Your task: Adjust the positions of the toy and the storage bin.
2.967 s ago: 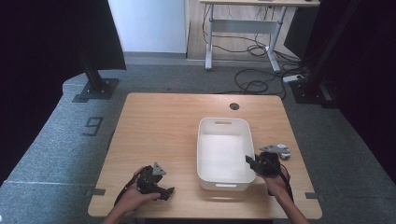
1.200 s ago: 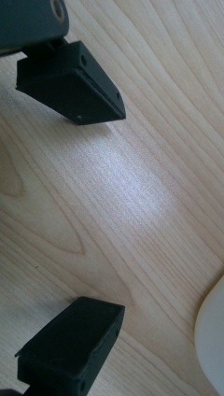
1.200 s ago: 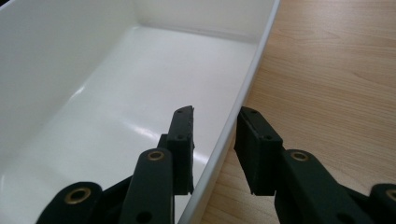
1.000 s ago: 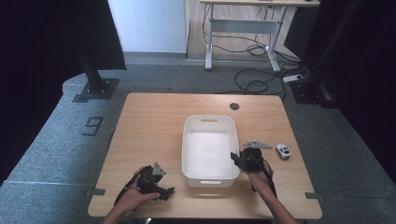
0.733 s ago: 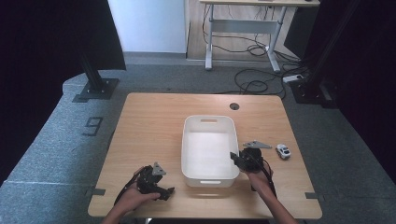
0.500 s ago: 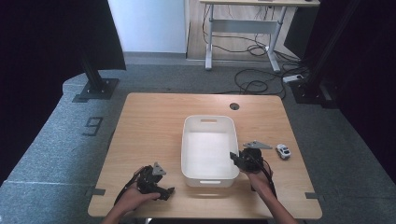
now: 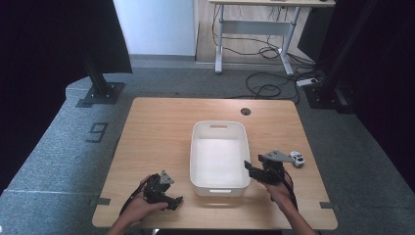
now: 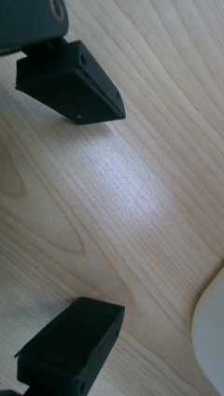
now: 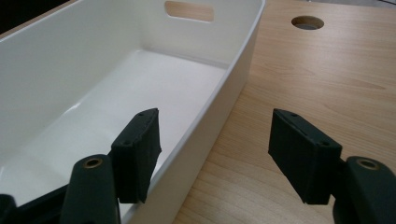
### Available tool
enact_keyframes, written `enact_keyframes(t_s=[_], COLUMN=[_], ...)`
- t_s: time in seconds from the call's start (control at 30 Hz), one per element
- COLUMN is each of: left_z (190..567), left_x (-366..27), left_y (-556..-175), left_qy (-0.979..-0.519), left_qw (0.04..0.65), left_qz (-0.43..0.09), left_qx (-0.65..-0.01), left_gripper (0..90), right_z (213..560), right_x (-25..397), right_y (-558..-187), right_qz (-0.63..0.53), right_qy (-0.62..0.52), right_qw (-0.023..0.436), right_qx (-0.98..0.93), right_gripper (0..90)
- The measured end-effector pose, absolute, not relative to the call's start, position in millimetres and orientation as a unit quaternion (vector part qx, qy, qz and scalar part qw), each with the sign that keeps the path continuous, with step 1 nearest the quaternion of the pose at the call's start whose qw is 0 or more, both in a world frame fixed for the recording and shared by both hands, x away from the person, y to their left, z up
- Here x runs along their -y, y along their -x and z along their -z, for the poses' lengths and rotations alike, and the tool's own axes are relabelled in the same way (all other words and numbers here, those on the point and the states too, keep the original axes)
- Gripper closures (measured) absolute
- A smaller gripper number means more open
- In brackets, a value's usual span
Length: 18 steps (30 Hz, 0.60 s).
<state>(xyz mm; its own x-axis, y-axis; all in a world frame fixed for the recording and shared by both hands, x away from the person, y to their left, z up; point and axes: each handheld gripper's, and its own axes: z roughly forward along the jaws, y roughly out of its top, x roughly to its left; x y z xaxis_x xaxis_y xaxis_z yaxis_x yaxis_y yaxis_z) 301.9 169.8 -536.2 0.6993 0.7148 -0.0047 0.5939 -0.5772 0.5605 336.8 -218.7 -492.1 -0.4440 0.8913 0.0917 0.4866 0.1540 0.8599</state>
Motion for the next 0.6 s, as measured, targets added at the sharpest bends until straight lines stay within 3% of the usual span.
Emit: enact_keyframes(t_s=[0.6], left_z=[536.2], left_x=[-169.7], left_y=[-301.9], left_qy=[-0.881], left_qw=[0.271], left_qz=[-0.112], left_qx=[-0.372], left_gripper=[7.8], right_z=[483.4], right_x=[244.7], right_y=[-325.4], right_qz=[-0.463], right_qy=[-0.455], right_qw=[0.219], right_qx=[-0.728], right_gripper=[30.3])
